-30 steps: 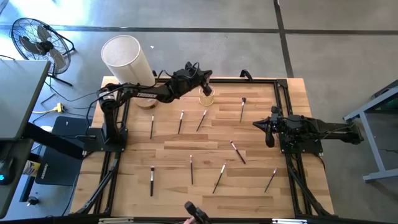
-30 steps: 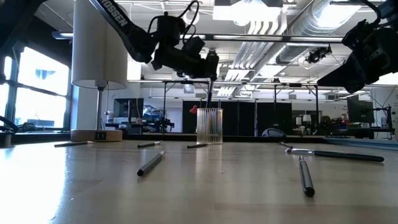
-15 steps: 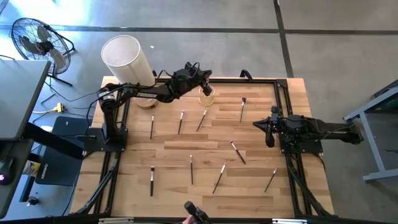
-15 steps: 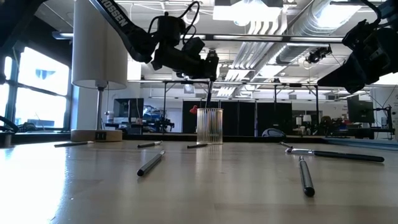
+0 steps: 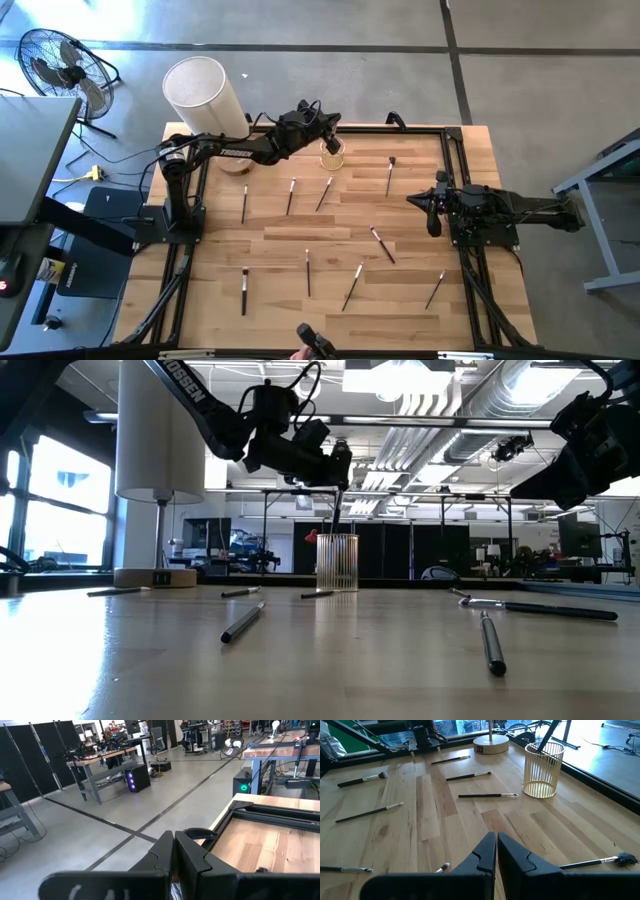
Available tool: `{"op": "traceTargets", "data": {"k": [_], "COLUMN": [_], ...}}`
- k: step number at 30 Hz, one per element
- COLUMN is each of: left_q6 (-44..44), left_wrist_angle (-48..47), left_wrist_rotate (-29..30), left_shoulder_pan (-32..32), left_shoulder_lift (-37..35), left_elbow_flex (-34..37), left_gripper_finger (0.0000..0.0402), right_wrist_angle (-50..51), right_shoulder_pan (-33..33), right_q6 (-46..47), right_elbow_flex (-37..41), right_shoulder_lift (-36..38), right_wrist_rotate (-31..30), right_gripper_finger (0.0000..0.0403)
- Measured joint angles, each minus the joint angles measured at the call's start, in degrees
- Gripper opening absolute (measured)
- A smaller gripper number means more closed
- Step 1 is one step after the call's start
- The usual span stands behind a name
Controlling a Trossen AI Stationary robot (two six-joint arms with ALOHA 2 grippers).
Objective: Sort items
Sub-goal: Put the small fan brush into the glass, then put the dual eyebrow brush into the glass
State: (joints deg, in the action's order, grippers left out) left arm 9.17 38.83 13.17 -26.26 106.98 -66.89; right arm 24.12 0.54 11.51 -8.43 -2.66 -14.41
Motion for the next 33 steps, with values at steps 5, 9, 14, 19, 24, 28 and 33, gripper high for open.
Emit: {"op": "traceTargets", "data": {"k": [5, 9, 14, 19, 24, 28, 33], "left_q6": [0.0, 0.0, 0.0, 0.0, -0.1, 0.2, 3.1], "left_wrist_angle": [0.0, 0.0, 0.0, 0.4, -0.1, 0.9, -2.3], "left_wrist_rotate": [-0.2, -0.2, -0.2, -0.1, -0.1, 0.0, -0.2], "left_shoulder_pan": [0.0, 0.0, 0.0, 0.0, 0.5, 3.0, 8.4], "left_shoulder_lift": [0.0, 0.0, 0.0, 0.0, -0.3, -2.3, -3.3], "left_elbow_flex": [0.0, 0.0, 0.0, 0.0, -1.5, -3.8, -7.6], "left_gripper_finger": [0.0020, 0.0066, 0.0130, 0.0162, 0.0166, 0.0166, 0.0165], "right_wrist_angle": [0.0, 0.0, 0.0, 0.0, 0.0, 0.0, 0.0], "right_shoulder_pan": [0.0, 0.0, 0.0, 0.0, 0.0, 0.0, 0.0], "right_q6": [0.0, 0.0, 0.0, 0.0, 0.0, 0.0, 0.0], "right_elbow_flex": [0.0, 0.0, 0.0, 0.0, 0.0, 0.0, 0.0], "right_shoulder_lift": [0.0, 0.0, 0.0, 0.0, 0.0, 0.0, 0.0], "right_wrist_rotate": [0.0, 0.0, 0.0, 0.0, 0.0, 0.0, 0.0], "right_gripper_finger": [0.0012, 0.0012, 0.0012, 0.0012, 0.0012, 0.0012, 0.0012]}}
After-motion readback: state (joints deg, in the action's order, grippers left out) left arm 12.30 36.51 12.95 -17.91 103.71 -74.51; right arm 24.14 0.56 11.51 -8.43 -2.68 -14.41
